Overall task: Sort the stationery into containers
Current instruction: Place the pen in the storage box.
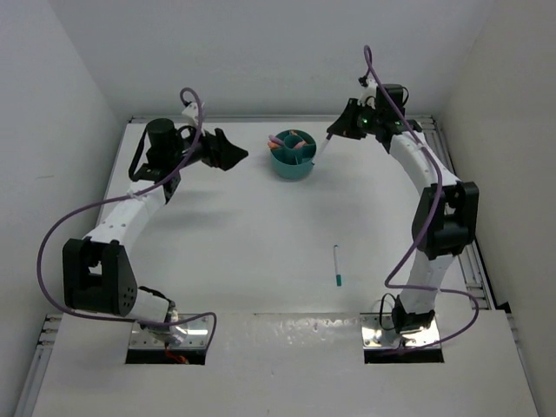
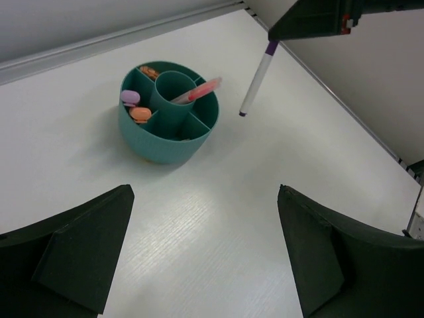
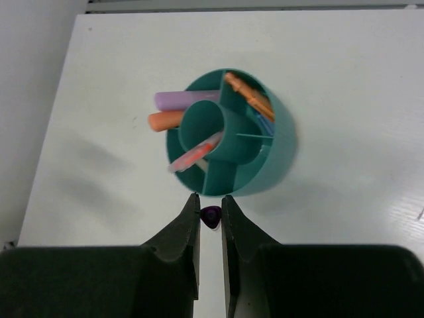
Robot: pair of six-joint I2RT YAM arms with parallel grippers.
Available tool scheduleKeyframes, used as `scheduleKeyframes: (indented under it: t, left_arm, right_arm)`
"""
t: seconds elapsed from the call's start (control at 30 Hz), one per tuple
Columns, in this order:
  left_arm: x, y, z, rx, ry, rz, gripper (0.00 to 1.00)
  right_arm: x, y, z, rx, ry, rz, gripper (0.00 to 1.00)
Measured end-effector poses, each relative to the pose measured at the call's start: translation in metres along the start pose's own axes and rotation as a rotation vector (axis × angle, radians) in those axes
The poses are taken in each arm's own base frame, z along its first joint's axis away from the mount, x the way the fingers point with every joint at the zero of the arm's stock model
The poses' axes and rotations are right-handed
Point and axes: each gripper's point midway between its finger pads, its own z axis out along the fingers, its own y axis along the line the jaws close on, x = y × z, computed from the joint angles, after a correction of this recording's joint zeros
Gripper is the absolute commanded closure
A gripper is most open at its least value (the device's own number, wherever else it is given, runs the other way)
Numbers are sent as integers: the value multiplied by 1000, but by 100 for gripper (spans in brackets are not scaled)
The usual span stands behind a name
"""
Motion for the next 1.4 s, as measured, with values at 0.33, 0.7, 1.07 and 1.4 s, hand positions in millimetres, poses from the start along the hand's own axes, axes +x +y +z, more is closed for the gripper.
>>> scheduleKeyframes:
  t: [0.33, 0.7, 1.07, 1.4]
  left_arm:
    - [28, 17, -10, -27, 34, -48, 3]
    - [40, 17, -12, -18, 50, -68, 2]
    - [46, 15, -16, -17, 66, -36, 1]
    - [77, -34, -3, 139, 184, 134, 14]
  right_arm:
    - [-5, -26, 36, 42, -26, 32, 100]
    - [-21, -14, 41, 14, -75, 32, 99]
    - [17, -11, 72, 12, 10, 50, 54]
    - [11, -15, 43, 47, 25, 56, 47]
